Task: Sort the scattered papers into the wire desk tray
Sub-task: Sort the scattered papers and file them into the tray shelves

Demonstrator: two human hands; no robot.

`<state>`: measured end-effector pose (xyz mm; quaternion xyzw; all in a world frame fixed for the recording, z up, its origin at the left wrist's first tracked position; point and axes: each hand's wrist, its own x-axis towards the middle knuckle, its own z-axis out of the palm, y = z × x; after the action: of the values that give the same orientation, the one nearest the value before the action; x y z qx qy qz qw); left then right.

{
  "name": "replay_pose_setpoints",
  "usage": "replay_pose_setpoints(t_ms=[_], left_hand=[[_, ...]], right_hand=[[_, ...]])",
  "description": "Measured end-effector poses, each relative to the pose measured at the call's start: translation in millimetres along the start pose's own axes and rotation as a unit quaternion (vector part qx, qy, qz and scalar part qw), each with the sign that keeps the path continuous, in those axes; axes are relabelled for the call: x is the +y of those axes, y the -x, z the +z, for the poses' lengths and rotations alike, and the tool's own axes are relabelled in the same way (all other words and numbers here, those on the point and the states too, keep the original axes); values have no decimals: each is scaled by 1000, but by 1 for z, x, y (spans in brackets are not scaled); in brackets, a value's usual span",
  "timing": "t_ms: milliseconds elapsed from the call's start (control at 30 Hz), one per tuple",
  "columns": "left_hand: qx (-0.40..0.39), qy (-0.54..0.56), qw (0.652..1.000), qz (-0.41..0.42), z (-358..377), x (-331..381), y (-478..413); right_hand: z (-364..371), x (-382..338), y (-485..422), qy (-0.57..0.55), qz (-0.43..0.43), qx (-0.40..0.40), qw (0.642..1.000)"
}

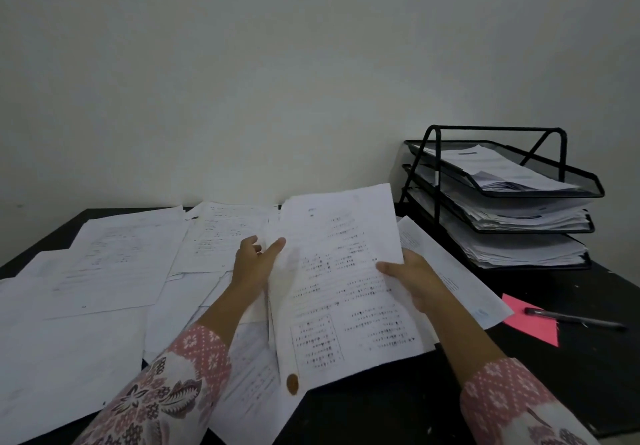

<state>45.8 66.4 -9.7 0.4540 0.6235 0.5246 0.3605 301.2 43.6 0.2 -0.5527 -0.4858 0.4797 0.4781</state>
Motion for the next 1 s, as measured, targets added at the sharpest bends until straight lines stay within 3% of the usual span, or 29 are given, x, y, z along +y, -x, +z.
replay_pose_setpoints(t_ms=[100,167,367,433,533,633,700,800,900,1000], left_hand=[[-113,112,984,-77,-13,0,-1],[-178,120,975,-66,-19,-4,-2],[-24,-62,998,2,-27,-8,-1],[-47,-34,998,-22,-30,-9,-4],[-142,-35,988,-58,-37,-10,-6],[-126,-104,986,-22,-42,-9,-2],[-85,-136,987,18,-47,-11,-2],[-45,-133,989,42,-56,-19,-7],[-25,-119,992,34,-63,-27,-12],[-21,-116,993,29,-65,-35,-17]], right_hand=[[8,-6,-5,-45,6,17,999],[15,-8,-8,-56,14,14,998],[41,-4,-14,94,17,-97,991],[49,-1,-21,116,4,-67,991],[59,-3,-29,124,-9,-19,992],[58,-3,-38,182,-8,13,983],[49,-2,-45,318,-6,46,947],[28,-1,-51,511,41,118,851],[11,-1,-49,533,111,135,828],[3,2,-55,556,112,112,816]])
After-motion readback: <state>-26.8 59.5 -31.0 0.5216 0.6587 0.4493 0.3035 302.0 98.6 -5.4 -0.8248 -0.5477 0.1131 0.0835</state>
